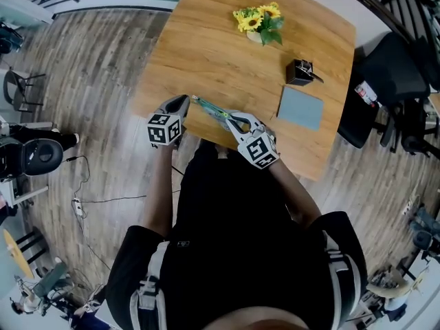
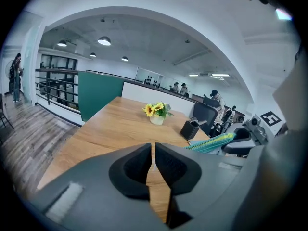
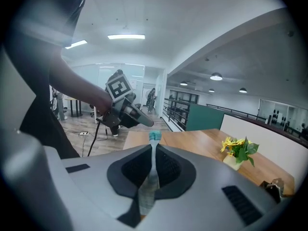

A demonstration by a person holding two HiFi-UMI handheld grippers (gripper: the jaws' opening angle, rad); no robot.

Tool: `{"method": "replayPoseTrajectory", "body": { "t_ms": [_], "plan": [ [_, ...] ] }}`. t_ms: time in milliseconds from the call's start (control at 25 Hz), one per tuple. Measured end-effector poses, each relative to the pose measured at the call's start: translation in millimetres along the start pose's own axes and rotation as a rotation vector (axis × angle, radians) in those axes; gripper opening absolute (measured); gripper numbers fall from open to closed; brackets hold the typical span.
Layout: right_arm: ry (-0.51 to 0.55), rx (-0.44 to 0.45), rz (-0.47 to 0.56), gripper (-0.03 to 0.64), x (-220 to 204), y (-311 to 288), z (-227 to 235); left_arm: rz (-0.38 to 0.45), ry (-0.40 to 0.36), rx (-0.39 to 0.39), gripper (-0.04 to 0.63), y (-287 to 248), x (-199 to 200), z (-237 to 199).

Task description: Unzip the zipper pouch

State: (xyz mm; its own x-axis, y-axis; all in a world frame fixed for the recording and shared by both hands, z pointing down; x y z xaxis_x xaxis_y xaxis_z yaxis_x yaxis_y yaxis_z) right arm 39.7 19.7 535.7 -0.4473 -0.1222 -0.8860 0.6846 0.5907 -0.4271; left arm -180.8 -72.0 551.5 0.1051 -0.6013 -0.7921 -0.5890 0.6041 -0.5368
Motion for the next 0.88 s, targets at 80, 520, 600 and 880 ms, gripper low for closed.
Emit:
{"method": "replayPoseTrajectory", "body": {
  "t_ms": [80, 520, 600, 880],
  "plan": [
    [0.001, -0.010, -0.011, 0.009, 0.0, -3.7, 0.9, 0.017, 0.002, 0.001, 0.031, 3.7, 3.7, -7.6],
    [-0.044, -0.120, -0.032, 0.009, 9.9, -27.8, 12.3, 0.095, -0.084, -0.076, 0.000, 12.4, 16.2, -35.5],
    [-0.059, -0.146, -0.025, 0.009, 11.7, -32.2, 14.9, 0.089, -0.097, -0.100, 0.002, 10.8, 16.8, -39.5],
    [-0.094, -0.223, -0.034, 0.009, 22.0, -48.1, 18.4, 0.068, -0.132, -0.171, 0.001, 5.1, 23.2, -58.2]
  ]
}}
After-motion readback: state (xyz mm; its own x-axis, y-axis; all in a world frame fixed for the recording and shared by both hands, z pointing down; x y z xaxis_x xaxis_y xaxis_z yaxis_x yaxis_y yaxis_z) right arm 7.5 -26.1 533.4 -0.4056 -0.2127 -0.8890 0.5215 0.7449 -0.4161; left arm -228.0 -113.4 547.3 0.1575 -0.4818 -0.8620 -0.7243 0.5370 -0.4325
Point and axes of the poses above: the fingertips, and each gripper's own axes: y backward along the fingers, z to its right, x out of its top, the point moved 8 cm from there along y, backward along the fingers, and after that the axes turned 3 degrees about y, right-handed, at the moved point
